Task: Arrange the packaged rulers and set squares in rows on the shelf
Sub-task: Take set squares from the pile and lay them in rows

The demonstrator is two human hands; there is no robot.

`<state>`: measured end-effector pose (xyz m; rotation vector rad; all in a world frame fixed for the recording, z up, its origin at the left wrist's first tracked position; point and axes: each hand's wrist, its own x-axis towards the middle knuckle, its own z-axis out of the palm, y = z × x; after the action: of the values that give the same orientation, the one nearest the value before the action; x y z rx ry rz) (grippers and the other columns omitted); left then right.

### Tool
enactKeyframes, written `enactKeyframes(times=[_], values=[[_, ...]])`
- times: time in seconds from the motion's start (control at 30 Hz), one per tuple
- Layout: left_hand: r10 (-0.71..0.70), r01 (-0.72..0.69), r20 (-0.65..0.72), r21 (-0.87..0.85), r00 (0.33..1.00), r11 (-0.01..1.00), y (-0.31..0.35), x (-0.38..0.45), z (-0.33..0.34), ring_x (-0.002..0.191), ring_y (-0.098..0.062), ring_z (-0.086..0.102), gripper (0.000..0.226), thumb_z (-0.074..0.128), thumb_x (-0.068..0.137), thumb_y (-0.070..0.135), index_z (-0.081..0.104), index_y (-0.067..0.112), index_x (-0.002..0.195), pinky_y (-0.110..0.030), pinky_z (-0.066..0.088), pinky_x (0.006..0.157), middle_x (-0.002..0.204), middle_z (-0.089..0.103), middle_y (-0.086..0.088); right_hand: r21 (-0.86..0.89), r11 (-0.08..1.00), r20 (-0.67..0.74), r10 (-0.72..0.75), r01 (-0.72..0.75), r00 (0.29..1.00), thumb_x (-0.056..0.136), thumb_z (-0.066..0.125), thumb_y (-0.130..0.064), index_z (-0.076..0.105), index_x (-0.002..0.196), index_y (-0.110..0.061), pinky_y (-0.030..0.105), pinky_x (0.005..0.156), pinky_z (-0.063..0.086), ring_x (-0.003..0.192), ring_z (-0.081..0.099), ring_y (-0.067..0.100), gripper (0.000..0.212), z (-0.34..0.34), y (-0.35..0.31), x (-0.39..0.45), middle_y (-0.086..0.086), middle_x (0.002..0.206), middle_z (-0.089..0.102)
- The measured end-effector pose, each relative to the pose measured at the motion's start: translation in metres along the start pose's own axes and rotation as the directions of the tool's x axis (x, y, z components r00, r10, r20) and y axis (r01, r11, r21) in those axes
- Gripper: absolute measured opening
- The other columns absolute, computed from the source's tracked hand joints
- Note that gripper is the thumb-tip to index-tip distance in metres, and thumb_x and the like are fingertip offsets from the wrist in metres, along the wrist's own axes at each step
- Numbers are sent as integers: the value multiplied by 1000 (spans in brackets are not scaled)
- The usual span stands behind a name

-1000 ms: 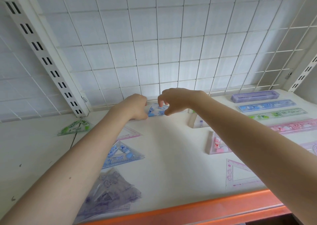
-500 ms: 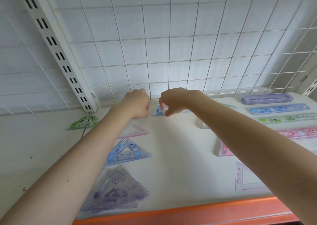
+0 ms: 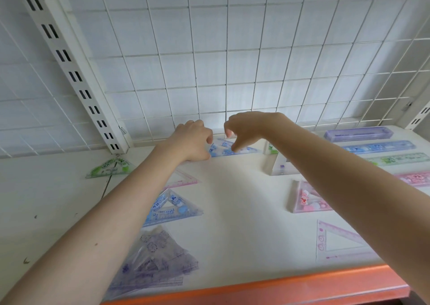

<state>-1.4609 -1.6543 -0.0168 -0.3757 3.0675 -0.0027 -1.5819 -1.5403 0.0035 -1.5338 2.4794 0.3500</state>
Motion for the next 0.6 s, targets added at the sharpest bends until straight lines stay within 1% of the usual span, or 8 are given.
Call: enactKeyframes(times=[0.13, 0.23, 0.4, 0.6], values=[[63, -63, -2, 19, 998, 998, 17, 9, 1, 116, -25, 41, 37, 59, 86, 34, 55, 22, 120, -34, 33, 92, 122, 45, -6, -72, 993, 76, 102, -97, 992, 75, 66, -41, 55, 117, -20, 42, 86, 50, 102, 56, 26, 48, 2, 14, -7, -1, 113, 53], [86, -87, 4, 31, 996, 996, 26, 14, 3, 116, -24, 41, 35, 57, 86, 31, 57, 21, 120, -34, 33, 93, 122, 45, -6, -85, 989, 91, 132, -125, 987, 74, 66, -38, 59, 113, -18, 38, 83, 51, 101, 59, 26, 45, 8, 19, -10, 2, 114, 57], [95, -95, 13, 58, 995, 994, 31, 20, 4, 116, -24, 40, 29, 56, 87, 28, 61, 20, 114, -34, 33, 94, 122, 43, -6, -56, 992, 91, 122, -117, 988, 78, 65, -34, 61, 111, -17, 35, 76, 48, 98, 60, 26, 38, 12, 19, -14, 3, 110, 59], [91, -92, 22, 63, 996, 994, 32, 22, 5, 115, -24, 41, 27, 56, 88, 28, 62, 18, 112, -34, 34, 94, 121, 43, -6, -58, 994, 73, 94, -90, 993, 78, 63, -32, 60, 106, -20, 35, 76, 49, 95, 60, 25, 31, 14, 18, -13, 1, 106, 59]])
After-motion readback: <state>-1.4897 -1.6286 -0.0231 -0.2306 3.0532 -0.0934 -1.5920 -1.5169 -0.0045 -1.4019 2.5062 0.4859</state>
